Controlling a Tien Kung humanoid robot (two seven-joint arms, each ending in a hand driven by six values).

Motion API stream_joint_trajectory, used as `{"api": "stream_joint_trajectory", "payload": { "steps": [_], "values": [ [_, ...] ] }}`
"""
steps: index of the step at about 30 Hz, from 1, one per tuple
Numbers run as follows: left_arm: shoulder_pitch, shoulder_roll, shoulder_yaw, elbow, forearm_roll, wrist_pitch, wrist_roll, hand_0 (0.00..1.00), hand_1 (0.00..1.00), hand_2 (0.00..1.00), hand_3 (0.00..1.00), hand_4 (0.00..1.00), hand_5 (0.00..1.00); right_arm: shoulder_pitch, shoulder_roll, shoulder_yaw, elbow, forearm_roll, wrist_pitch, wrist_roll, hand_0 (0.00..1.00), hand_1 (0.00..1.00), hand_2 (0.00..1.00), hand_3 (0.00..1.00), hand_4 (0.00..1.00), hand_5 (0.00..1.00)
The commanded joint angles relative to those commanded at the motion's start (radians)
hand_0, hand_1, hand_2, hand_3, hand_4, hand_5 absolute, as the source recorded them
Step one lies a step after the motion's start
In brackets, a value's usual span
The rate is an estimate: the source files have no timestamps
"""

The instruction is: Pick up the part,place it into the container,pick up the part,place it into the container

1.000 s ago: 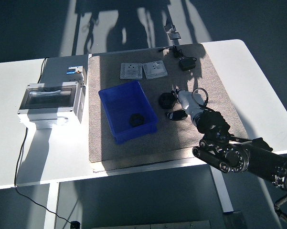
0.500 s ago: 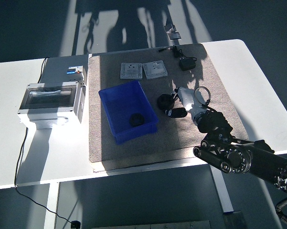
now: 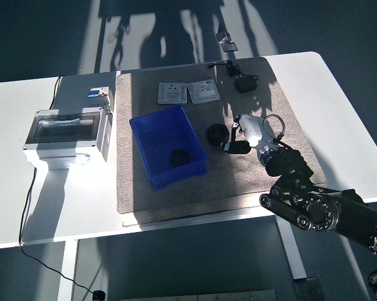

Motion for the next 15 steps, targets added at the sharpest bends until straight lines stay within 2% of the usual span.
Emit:
{"api": "stream_joint_trajectory", "payload": {
  "steps": [2,3,8,9,14,15],
  "values": [
    [0.0,0.0,0.0,0.0,0.0,0.0,0.0,0.684,0.644,0.606,0.54,0.404,0.5,0.003,0.002,-0.001,0.002,0.01,-0.011,0.008,0.691,0.556,0.567,0.296,0.87,0.373],
    [0.0,0.0,0.001,0.0,-0.001,0.0,0.0,0.685,0.644,0.606,0.542,0.404,0.5,0.005,0.003,-0.003,0.002,0.016,-0.015,0.011,0.702,0.569,0.631,0.396,0.874,0.369],
    [0.0,0.0,0.001,0.0,-0.002,0.001,0.0,0.685,0.644,0.606,0.542,0.404,0.5,0.018,0.019,-0.019,-0.014,0.022,-0.002,0.004,0.702,0.569,0.631,0.396,0.874,0.369],
    [0.0,-0.001,0.002,0.0,-0.003,0.001,-0.001,0.684,0.644,0.605,0.542,0.404,0.5,0.02,0.022,-0.021,-0.019,0.023,0.0,0.004,0.735,0.647,0.722,0.731,0.887,0.366],
    [0.0,0.0,0.002,0.0,-0.009,0.003,-0.002,0.684,0.644,0.605,0.542,0.404,0.5,0.026,0.025,-0.025,-0.028,0.023,0.001,0.004,0.735,0.647,0.722,0.731,0.887,0.366],
    [-0.001,0.0,0.002,0.0,-0.009,0.003,-0.002,0.684,0.644,0.604,0.542,0.404,0.5,0.027,0.024,-0.025,-0.028,0.022,0.001,0.004,0.736,0.651,0.725,0.798,0.887,0.363]
  ]
}}
